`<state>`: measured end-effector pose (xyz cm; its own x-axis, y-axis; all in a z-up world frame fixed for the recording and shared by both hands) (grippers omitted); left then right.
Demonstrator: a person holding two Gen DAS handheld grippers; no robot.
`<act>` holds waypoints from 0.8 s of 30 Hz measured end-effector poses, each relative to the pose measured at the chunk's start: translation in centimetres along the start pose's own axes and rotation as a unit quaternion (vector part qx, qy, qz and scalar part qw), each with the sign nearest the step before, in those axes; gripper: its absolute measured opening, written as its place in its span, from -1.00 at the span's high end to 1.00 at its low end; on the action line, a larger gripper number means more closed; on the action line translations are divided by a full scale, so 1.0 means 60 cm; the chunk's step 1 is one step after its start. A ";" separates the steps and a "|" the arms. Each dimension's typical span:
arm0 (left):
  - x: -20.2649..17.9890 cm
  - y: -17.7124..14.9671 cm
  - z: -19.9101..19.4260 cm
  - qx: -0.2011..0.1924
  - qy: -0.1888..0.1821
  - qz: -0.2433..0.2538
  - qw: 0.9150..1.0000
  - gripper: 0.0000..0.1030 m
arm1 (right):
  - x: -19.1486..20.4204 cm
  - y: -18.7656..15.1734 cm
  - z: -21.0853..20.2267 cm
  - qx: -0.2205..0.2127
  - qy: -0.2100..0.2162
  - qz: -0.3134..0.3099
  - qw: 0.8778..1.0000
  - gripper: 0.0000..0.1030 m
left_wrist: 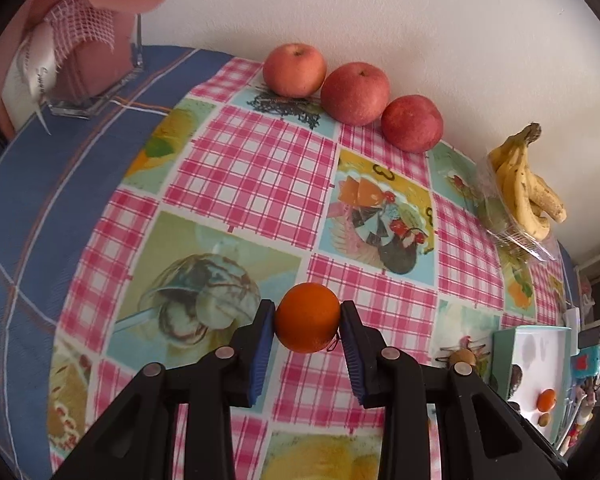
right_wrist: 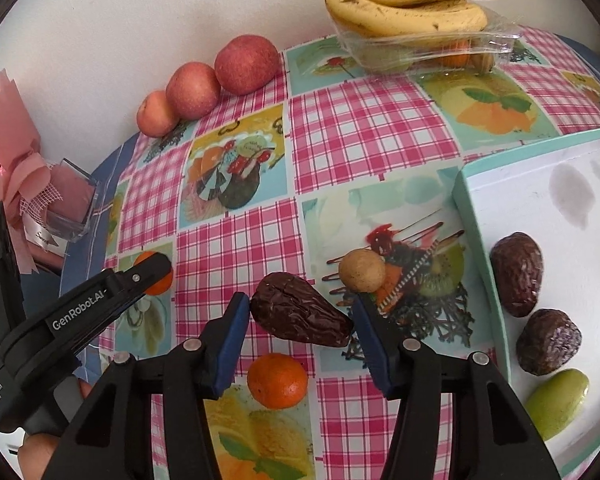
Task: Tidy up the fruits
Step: 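Carry the tangerine and date over the tray with both tools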
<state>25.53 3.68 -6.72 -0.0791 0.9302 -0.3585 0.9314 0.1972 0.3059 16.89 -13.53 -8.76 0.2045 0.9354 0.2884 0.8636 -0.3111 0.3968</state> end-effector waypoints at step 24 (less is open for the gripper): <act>-0.099 -0.110 -0.138 -0.054 0.034 0.078 0.995 0.32 | -0.156 -0.045 -0.180 -0.066 -0.046 0.054 0.995 -0.07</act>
<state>16.92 -0.58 0.71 0.0355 0.9700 -0.2405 0.8909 0.0783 0.4475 7.67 -23.24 -3.14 0.3391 0.9050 0.2571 0.7679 -0.4241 0.4801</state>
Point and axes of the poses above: each gripper's, at about its wrist camera, not at the fingertips, and z roughly the way its jaws point, x to its left, y to its top, the point moved 3 cm from there along z, roughly the way its jaws point, and after that the axes turned 12 degrees about -z, right-handed, at the moved point
